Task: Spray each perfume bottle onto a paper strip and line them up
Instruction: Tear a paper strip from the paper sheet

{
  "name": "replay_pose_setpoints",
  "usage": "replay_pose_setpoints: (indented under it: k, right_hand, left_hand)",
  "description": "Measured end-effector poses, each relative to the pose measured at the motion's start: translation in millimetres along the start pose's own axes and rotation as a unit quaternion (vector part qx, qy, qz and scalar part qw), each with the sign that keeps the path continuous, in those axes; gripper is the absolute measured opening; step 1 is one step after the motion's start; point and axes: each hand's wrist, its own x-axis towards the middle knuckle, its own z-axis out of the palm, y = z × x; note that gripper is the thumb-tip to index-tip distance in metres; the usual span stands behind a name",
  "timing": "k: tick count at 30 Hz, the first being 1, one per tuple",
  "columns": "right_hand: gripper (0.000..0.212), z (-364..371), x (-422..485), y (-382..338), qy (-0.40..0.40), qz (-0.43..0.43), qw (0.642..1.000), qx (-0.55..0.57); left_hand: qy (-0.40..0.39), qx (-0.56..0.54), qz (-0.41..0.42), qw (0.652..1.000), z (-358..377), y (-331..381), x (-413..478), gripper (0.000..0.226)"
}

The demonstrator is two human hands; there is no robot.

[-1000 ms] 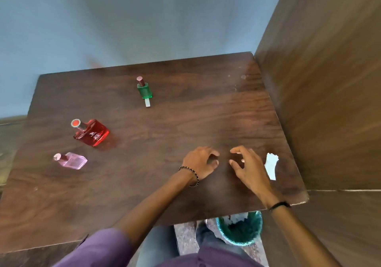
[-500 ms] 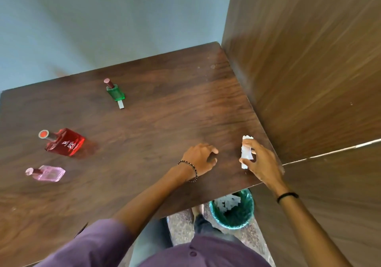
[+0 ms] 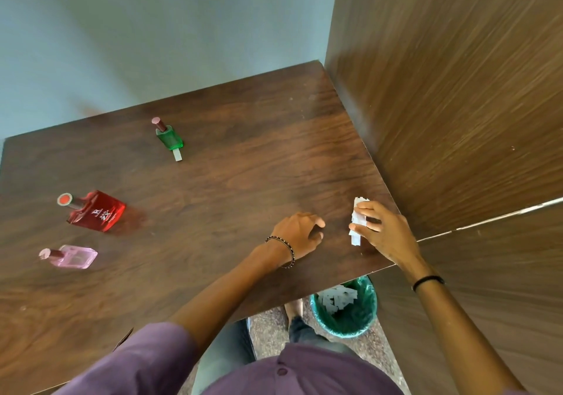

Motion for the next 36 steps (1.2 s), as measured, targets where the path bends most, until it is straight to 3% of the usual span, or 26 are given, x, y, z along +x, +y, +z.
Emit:
replay_pose_setpoints:
  k: [8, 16, 21, 28, 36]
  right_hand:
    - [0.056, 5.7, 0.7, -2.6, 0.025, 0.002, 0.999, 0.04]
    - [0.057, 11.0, 6.1, -4.8, 0.052, 0.026, 0.997, 0.055]
    - [0.054, 10.8, 6.0, -7.2, 0.059, 0.024, 0.997, 0.051]
    - [0.034, 4.7, 4.5, -12.1, 0.068, 0.022, 0.993, 0.097]
    - [0.012, 0.1, 6.9, -7.4, 0.091, 0.006, 0.996, 0.0]
  left_hand:
    - [-0.008, 0.009, 0.025, 1.0, 2.0, 10.3, 5.0, 0.033]
    - [-0.046, 0.077, 0.091, 0.992, 10.9, 19.6, 16.3, 0.051]
    - [-0.026, 0.104, 0.099, 0.989, 19.4, 27.3, 25.1, 0.054]
    - [0.005, 0.071, 0.077, 0.994, 21.6, 30.9, 27.7, 0.051]
    - [0.006, 0.078, 0.076, 0.994, 23.7, 29.6, 28.8, 0.051]
